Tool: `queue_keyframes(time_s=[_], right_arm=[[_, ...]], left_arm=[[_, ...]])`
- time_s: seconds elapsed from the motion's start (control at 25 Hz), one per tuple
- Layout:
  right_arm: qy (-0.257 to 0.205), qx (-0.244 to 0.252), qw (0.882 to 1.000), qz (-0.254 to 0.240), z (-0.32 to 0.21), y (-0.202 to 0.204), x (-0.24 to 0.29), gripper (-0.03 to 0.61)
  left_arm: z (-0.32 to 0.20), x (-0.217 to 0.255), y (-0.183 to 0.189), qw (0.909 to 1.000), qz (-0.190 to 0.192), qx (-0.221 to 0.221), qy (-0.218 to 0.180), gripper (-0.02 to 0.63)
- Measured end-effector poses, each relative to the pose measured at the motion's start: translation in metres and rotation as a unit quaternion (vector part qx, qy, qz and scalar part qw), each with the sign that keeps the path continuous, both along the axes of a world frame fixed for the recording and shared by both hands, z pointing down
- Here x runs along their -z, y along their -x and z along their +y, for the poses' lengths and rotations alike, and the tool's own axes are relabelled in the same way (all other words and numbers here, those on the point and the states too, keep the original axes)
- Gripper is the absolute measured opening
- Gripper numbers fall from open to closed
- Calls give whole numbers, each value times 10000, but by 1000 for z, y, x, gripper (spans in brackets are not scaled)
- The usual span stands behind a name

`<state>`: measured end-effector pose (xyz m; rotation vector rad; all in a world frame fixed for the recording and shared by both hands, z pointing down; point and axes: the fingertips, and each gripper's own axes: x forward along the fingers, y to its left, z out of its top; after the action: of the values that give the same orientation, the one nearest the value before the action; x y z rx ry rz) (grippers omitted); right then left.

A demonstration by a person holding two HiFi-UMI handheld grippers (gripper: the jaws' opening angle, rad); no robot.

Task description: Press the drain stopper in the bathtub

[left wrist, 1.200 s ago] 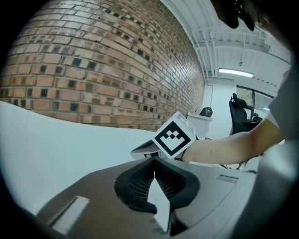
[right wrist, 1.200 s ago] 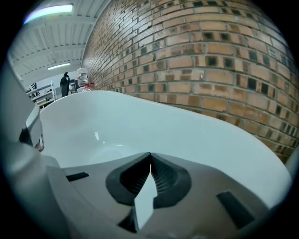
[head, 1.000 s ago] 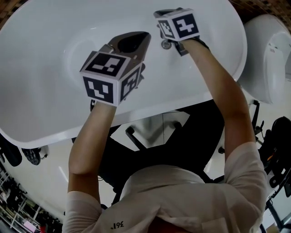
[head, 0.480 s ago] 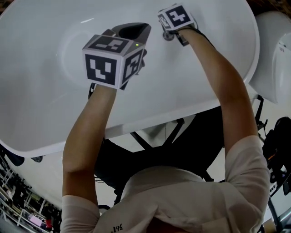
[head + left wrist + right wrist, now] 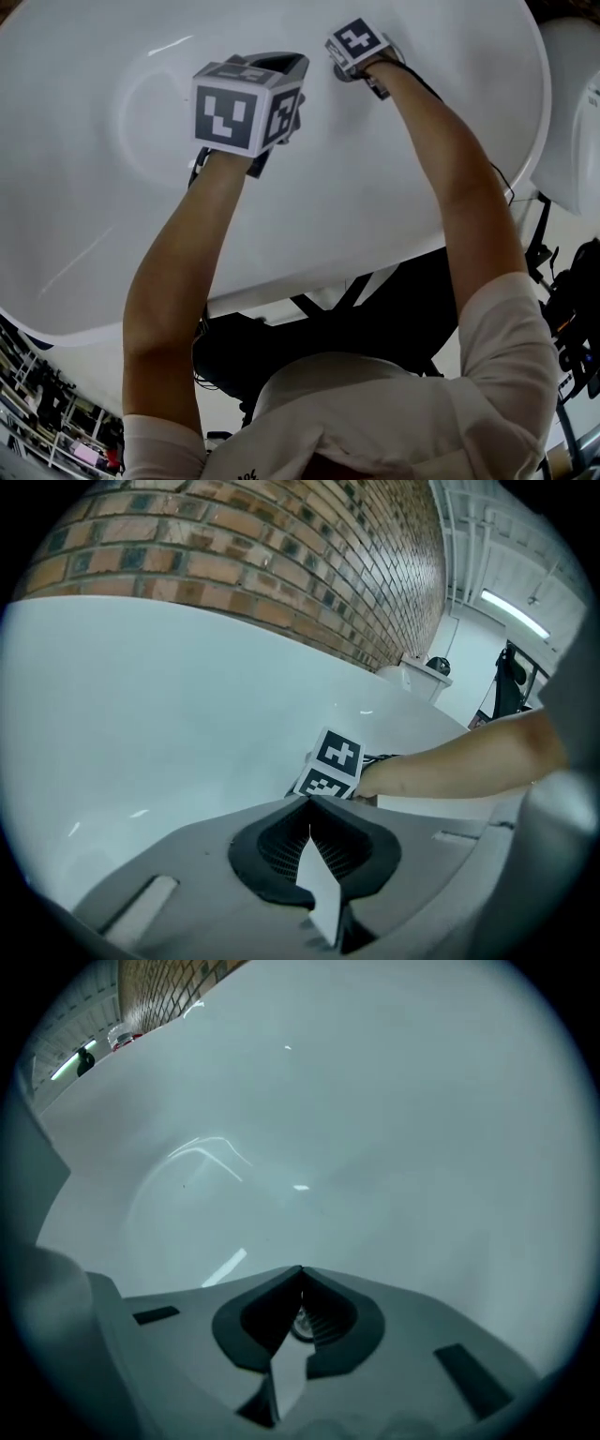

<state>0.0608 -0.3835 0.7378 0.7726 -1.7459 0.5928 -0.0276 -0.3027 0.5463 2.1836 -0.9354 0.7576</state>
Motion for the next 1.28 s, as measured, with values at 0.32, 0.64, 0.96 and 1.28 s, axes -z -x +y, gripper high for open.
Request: queue_keyframes(time_s=[0.32, 0.64, 0.96, 1.28], right_arm=[[598, -119, 9979, 240, 25, -46, -61, 12], [841, -151, 9961, 241, 33, -45, -77, 12], [1020, -181, 9945, 140, 41, -42, -90, 14], [996, -62, 9945, 309, 34, -51, -90, 15]], left_arm=[[-1, -42, -21, 9994, -183, -29, 296, 8], [-1, -71, -20, 9972, -92, 107, 740, 8], [2, -88, -19, 9948, -68, 114, 1009, 8], [-15, -104, -21, 9910, -453, -106, 1254, 8]])
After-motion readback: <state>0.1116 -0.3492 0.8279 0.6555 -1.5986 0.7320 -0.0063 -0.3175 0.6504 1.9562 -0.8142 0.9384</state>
